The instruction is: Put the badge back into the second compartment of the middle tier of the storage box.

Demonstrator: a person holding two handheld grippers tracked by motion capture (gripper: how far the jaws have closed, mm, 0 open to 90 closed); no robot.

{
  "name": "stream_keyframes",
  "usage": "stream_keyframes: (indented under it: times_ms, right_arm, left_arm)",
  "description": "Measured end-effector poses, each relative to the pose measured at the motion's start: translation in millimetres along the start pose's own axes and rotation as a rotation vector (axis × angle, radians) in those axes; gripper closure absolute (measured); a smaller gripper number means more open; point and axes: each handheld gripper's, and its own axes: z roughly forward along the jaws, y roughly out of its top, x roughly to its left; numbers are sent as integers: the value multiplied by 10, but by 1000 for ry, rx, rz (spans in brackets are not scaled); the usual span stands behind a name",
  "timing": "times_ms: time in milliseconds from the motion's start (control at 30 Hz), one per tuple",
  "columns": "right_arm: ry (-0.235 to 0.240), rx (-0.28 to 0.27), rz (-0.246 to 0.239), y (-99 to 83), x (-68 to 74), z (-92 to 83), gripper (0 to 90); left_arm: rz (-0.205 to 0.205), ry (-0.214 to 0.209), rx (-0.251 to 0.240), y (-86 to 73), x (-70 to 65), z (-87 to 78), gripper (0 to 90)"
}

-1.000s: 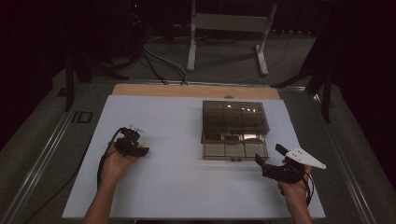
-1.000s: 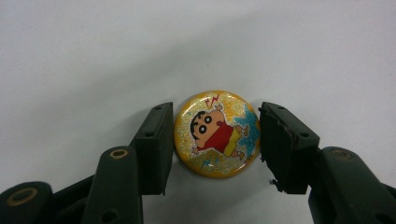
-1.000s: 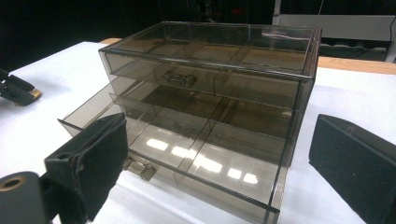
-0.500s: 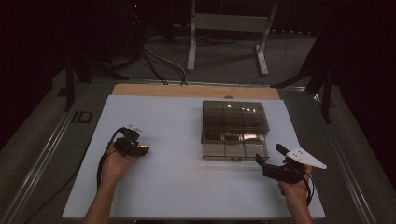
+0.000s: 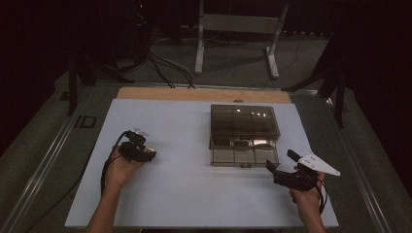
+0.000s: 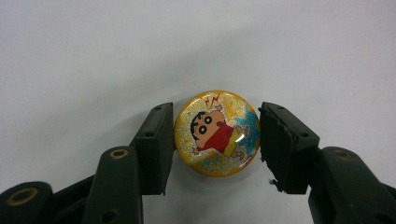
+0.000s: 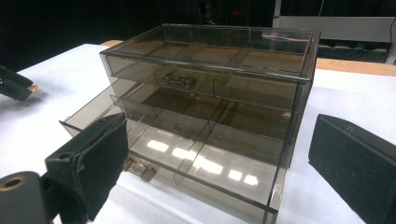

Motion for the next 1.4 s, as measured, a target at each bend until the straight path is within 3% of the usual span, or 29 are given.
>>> stream_keyframes:
  times_ms: [500, 1400]
  right_arm:
    - [3, -8, 3, 5, -7, -14, 44]
    - [13, -12, 1, 6, -1, -11, 44]
  left_arm:
    - [52, -26, -43, 169, -143, -142, 486]
    - [131, -72, -86, 336, -352, -270, 486]
